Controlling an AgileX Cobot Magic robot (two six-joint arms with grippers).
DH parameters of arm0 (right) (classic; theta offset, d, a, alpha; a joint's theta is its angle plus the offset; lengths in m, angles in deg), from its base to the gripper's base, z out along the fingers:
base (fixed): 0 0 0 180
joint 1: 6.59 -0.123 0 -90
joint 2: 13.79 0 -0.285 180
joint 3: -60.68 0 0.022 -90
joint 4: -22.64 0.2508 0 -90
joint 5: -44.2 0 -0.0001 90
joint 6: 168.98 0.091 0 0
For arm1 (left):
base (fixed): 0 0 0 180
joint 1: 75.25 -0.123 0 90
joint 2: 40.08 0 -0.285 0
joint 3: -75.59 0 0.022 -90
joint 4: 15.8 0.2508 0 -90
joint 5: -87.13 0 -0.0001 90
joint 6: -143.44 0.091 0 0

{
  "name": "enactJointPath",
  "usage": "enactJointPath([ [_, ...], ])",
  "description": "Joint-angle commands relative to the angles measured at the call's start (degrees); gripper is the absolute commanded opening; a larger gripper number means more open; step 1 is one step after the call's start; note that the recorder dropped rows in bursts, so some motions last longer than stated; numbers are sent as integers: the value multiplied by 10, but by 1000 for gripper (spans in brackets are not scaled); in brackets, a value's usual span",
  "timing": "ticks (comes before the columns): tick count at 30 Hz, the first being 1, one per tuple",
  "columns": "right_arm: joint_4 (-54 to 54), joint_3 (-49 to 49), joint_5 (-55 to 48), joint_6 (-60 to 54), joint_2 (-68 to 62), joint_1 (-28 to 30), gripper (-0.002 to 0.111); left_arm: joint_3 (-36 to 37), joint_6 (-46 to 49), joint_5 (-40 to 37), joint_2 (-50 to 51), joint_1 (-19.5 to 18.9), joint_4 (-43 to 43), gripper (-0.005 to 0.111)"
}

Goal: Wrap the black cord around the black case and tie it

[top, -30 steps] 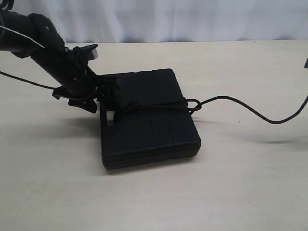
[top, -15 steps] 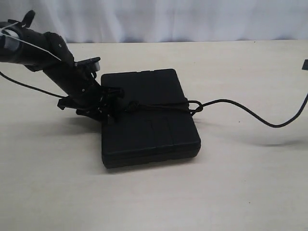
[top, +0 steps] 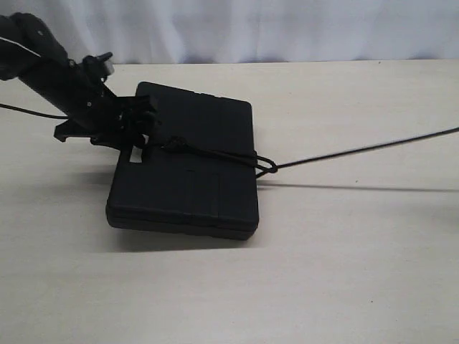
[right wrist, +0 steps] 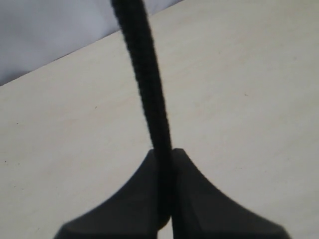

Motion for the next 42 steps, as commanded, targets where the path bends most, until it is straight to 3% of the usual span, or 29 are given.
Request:
enactJointPath([
  [1, -33, -1, 5, 32, -7, 50, 4, -1, 1, -24, -21, -22, -11, 0],
  [10, -82, 0, 5, 41, -71, 55, 4, 27, 12, -12, -16, -22, -6, 0],
  [18, -33, -1, 3, 41, -92, 55, 4, 27, 38, 8, -16, -15, -18, 0],
  [23, 2, -1, -25, 18, -92, 55, 5, 27, 47, 42, -5, 5, -23, 16],
  [27, 0, -1, -57, 6, -92, 55, 21, 27, 43, 49, 27, 15, -24, 35],
  [33, 0, -1, -68, 7, -86, 55, 68, 21, 30, 54, 28, 11, -24, 51],
  [35, 0, -1, -68, 7, -80, 55, 79, 8, 40, 38, 19, 7, -19, 52],
  [38, -2, -2, -56, 7, -59, 55, 79, -8, 44, 20, -3, 0, -19, 53],
  [40, -62, -9, -49, 23, -29, 55, 71, -24, 47, 7, -31, -12, -3, 52],
  [41, -107, -14, -52, 63, -17, 54, 68, -29, 47, 6, -42, -16, 6, 52],
  [42, -204, -29, -65, 193, 0, 50, 63, -38, 47, 5, -63, -20, 27, 50],
])
